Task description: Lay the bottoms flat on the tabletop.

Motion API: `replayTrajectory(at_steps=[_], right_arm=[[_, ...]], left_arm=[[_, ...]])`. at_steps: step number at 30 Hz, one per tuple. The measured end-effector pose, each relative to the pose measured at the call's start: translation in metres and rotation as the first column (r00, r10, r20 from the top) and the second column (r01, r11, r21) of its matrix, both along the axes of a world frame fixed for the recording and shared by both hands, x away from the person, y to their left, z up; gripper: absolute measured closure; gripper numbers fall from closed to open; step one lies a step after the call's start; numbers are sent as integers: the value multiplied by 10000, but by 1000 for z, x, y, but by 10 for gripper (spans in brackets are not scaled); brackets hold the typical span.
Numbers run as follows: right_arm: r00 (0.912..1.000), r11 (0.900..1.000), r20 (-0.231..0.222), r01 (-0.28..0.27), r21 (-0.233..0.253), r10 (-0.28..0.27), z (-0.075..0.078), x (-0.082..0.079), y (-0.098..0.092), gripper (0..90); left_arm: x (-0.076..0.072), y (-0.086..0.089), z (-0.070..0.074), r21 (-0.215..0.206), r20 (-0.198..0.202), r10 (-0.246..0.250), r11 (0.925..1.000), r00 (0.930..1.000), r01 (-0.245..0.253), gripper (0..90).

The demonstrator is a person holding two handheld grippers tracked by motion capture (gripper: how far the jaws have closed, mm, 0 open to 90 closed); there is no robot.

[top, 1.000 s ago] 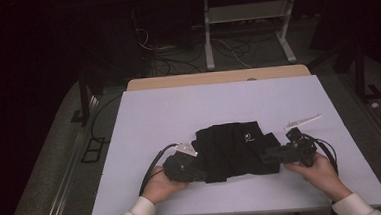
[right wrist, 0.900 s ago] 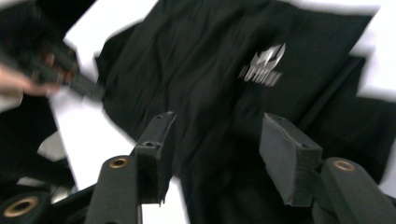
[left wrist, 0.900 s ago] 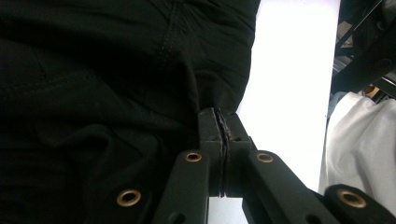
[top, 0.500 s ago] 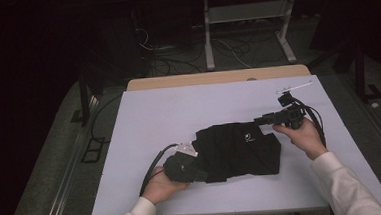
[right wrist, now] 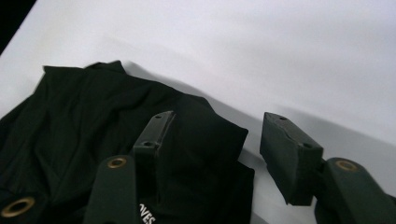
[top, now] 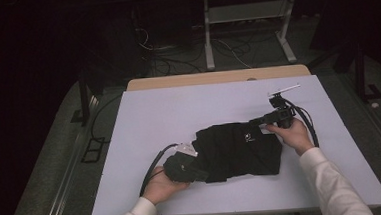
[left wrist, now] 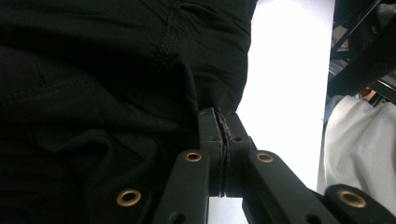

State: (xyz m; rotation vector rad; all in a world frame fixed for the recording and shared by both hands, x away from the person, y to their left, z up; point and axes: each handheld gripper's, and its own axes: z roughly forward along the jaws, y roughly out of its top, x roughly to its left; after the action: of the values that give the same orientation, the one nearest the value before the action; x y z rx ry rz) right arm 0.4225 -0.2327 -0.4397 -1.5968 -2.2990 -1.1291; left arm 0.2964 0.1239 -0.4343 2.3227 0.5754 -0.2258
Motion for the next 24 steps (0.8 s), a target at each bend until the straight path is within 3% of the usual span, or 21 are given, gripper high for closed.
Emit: replayTrajectory(at_steps=[2,6,10,14,16,21,24], right_arm=[[9999,9998,-82,-131,139,132,-2,0,2,572],[9991,9994,357,-247,228,238,2,-2,6,702],[9981,9977,-75,-604,317,607,-1,-2,10,780],[9968,9988,-643,-484,8,484,-8,0,11,821],[9968,9993,-713,-368,-35,365,-9,0,10,848],[9972,9990,-650,-380,-218,365,-5,-1,9,878],[9988,9991,-360,-338,-267,328,1,-3,6,880]], left_arm=[[0,0,0,-5,17,2,10000,10000,-2,880],[0,0,0,-32,14,14,10000,10000,-14,880],[0,-1,-1,-46,-6,15,10000,10000,-15,880],[0,0,-1,-62,-10,43,10000,10000,-43,878],[0,0,-2,-62,-18,40,10000,10000,-40,878],[0,0,-2,-97,-43,108,9999,9999,-108,876],[1,1,-1,-155,-33,127,9998,9999,-128,870]])
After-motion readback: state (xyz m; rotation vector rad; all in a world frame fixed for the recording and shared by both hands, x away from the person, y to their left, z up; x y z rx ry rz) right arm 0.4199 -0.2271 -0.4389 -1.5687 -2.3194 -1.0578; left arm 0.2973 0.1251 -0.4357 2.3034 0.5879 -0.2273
